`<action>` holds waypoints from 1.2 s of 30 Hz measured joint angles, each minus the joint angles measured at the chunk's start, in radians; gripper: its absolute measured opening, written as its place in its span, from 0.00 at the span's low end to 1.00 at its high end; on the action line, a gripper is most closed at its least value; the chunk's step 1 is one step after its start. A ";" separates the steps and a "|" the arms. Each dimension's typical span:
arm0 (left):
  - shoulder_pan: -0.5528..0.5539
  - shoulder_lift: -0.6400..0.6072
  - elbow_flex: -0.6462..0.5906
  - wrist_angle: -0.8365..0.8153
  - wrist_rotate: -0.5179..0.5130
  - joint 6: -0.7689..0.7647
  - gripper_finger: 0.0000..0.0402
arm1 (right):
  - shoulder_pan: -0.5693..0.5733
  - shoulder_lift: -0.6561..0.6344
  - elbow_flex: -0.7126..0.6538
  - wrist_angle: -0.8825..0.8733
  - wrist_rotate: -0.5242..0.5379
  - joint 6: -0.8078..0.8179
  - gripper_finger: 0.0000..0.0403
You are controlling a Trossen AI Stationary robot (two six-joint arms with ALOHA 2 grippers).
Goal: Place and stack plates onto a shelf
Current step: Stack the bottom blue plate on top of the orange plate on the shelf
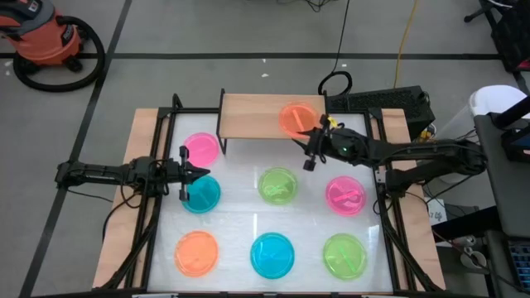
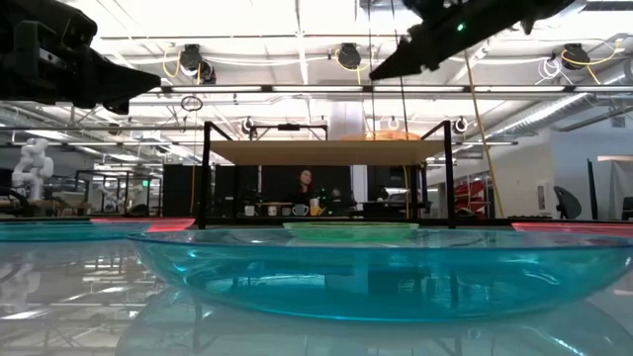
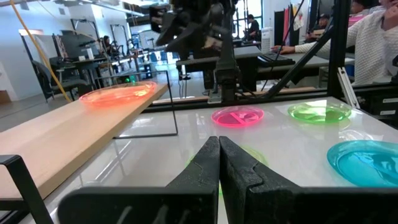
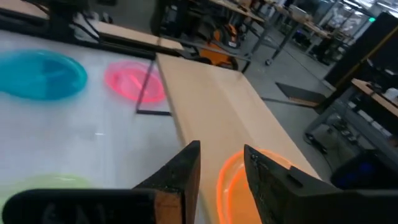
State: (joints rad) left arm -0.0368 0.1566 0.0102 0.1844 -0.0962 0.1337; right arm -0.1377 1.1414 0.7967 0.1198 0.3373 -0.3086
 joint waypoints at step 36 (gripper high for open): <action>0.000 0.000 0.000 0.155 -0.014 -0.115 0.01 | 0.316 -0.190 -0.137 -0.140 0.004 0.179 0.26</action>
State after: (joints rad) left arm -0.0372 0.1570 0.0101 0.3390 -0.1103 0.0187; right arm 0.1784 0.9509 0.6598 -0.0200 0.3409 -0.1294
